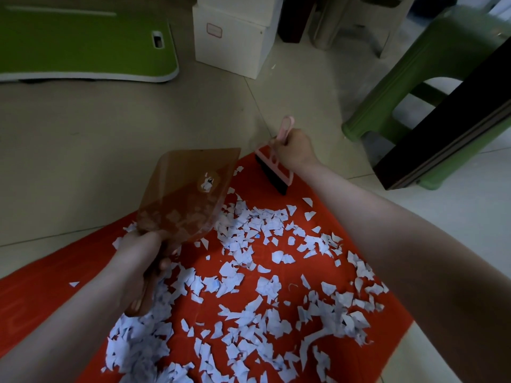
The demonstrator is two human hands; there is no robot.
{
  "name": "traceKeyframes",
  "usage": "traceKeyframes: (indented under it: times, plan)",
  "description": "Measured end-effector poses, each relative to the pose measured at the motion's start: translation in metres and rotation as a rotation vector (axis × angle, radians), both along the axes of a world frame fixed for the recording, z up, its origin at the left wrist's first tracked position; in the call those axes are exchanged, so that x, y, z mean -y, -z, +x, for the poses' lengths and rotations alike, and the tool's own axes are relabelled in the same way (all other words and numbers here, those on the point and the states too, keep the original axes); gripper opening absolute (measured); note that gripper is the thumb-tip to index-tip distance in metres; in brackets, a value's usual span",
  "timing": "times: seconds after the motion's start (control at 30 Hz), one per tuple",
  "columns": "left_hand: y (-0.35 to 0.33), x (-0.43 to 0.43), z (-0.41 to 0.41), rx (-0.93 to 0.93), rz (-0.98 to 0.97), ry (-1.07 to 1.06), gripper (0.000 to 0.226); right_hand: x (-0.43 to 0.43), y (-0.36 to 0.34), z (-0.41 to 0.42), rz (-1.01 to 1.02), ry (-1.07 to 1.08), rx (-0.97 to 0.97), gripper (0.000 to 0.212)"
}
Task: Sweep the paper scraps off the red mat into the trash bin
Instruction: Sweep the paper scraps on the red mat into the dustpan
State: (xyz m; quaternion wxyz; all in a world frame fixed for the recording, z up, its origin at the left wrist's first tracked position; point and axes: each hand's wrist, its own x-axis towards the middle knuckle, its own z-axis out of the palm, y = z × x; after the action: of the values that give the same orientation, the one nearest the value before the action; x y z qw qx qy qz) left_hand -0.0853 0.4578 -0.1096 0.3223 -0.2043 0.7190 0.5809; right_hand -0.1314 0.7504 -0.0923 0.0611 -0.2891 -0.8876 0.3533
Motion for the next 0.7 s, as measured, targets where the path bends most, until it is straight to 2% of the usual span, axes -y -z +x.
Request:
traceKeyframes:
  times: [0.1,0.23,0.37,0.5,0.63,0.7]
  plan:
    - [-0.002,0.001,0.0,0.002,-0.015,0.002,0.009,-0.007,-0.001,0.005,-0.141,0.059,-0.06,0.021]
    - [-0.002,0.006,-0.001,0.016,-0.023,-0.008,0.009,-0.015,-0.001,0.012,-0.355,0.169,-0.197,0.02]
    - [-0.001,0.009,-0.002,0.003,-0.019,-0.027,0.015,-0.017,0.0,0.013,-0.144,0.152,-0.159,0.027]
    - [-0.007,0.006,-0.003,-0.007,0.001,-0.015,0.012,0.003,0.001,0.007,0.022,0.009,-0.097,0.04]
    - [-0.007,0.006,-0.003,-0.008,-0.006,-0.014,0.013,0.019,0.003,-0.001,0.1,-0.18,-0.016,0.036]
    - [-0.007,0.007,-0.002,0.002,-0.007,-0.011,0.013,0.018,0.0,0.001,0.078,-0.249,0.0,0.028]
